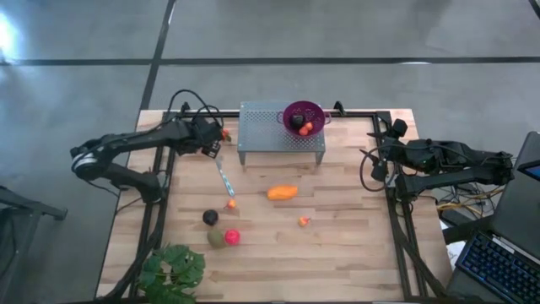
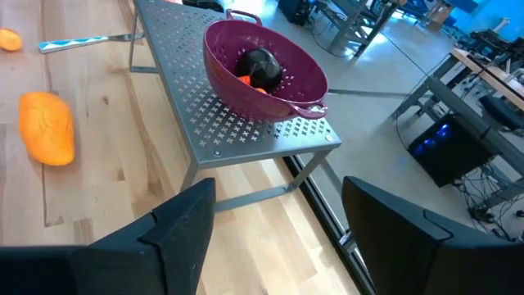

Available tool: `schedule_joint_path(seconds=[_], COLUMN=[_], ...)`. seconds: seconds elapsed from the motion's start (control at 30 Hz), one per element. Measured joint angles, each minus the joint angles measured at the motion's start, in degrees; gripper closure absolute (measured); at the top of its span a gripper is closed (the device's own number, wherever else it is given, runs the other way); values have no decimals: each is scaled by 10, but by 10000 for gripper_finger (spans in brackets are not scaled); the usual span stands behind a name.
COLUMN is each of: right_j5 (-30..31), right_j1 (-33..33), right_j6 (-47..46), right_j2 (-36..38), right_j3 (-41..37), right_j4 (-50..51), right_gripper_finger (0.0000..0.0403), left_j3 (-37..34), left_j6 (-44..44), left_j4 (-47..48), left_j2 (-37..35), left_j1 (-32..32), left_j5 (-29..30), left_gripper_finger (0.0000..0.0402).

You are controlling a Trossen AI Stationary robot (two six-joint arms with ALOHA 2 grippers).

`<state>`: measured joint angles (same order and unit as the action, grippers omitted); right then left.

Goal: Pick & Place Fruit
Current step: Put the peach into the purple bowl on the shelf

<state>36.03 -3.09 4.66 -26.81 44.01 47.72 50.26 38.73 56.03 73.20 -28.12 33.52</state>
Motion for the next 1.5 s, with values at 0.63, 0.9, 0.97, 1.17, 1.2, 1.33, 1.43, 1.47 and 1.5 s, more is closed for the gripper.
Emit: schedule_joint_path(seconds=[0.63, 0.9, 0.97, 1.17, 1.2, 1.33, 1.43, 1.47, 1.5], right_j5=[0, 0, 0, 0, 0, 0, 0, 0, 0], right_j1=[0, 0, 0, 0, 0, 0, 0, 0, 0], right_j6=[-1, -1, -1, 0, -1, -1, 0, -1, -1], right_j2=[0, 0, 0, 0, 0, 0, 0, 0, 0], right_j3=[0, 0, 0, 0, 0, 0, 0, 0, 0], right_j4=[0, 0, 0, 0, 0, 0, 0, 0, 0], right_gripper_finger=[179, 156, 149, 130, 127, 114, 103, 100, 97], left_j3=[-9, -9, -9, -9, -9, -9, -9, -9, -9], left_j6=[109, 128, 133, 137, 137, 139, 142, 142, 142], left_j4=[-12, -15, -17, -24, -24, -25, -25, -25, -25], left_j2=[81, 113, 123, 145, 147, 155, 159, 160, 161], left_j1=[0, 0, 0, 0, 0, 0, 0, 0, 0], left_j5=[41, 64, 65, 79, 81, 92, 96, 97, 98], left_gripper_finger=[117, 117, 117, 117, 117, 117, 118, 119, 123])
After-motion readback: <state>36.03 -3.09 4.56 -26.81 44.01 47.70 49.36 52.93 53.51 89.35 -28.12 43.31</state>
